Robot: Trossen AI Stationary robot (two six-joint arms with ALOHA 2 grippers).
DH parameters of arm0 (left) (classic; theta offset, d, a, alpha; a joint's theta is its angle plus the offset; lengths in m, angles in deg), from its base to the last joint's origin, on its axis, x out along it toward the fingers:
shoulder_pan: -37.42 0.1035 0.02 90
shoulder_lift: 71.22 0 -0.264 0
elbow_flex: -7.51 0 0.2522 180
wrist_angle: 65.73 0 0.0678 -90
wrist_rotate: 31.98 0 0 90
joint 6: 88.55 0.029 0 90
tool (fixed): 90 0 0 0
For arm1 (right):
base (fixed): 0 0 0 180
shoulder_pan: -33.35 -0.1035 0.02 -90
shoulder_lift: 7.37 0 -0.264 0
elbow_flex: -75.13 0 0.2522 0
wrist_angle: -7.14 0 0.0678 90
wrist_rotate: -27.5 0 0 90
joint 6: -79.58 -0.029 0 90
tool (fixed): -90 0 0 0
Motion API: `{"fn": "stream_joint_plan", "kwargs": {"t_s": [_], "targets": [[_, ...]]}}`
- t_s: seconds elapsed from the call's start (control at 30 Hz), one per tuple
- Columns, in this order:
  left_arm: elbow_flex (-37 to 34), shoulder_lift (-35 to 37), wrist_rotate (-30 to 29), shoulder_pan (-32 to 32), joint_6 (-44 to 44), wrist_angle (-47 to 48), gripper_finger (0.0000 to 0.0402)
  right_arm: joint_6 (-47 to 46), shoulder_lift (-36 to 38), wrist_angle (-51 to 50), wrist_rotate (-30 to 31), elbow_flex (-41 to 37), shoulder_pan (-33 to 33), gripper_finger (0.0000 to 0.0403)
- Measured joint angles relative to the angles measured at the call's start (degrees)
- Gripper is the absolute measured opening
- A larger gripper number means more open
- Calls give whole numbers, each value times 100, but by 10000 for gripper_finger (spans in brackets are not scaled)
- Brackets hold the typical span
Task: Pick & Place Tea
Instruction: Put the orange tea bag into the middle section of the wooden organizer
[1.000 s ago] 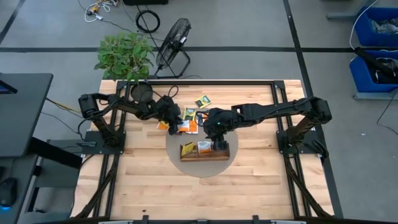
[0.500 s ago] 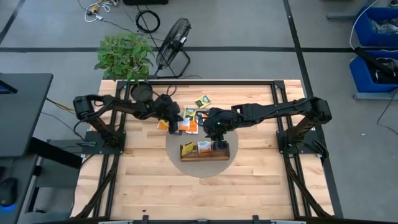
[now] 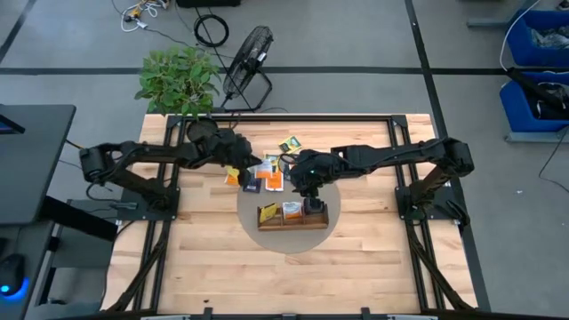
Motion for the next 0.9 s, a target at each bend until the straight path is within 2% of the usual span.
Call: {"fn": "stream_joint_plan", "kwargs": {"t_s": [0.2,0.3,0.43,0.6,0.7,0.9], "targets": [[0,531,-342,-318,-81,149,3,2,0,291,11,0,132,139],[2,729,-767,-667,-35,133,2,2,0,350,7,2,180,139],[2,878,-1760,-1227,234,118,2,-41,0,404,-7,4,263,139],[2,883,-3331,-1910,754,105,2,-288,-2,608,-70,65,441,139],[2,883,-3952,-2275,955,-14,2,-301,-2,727,-72,207,545,145],[2,883,-4874,-2984,1747,-756,2,-452,0,970,-607,477,720,204]]}}
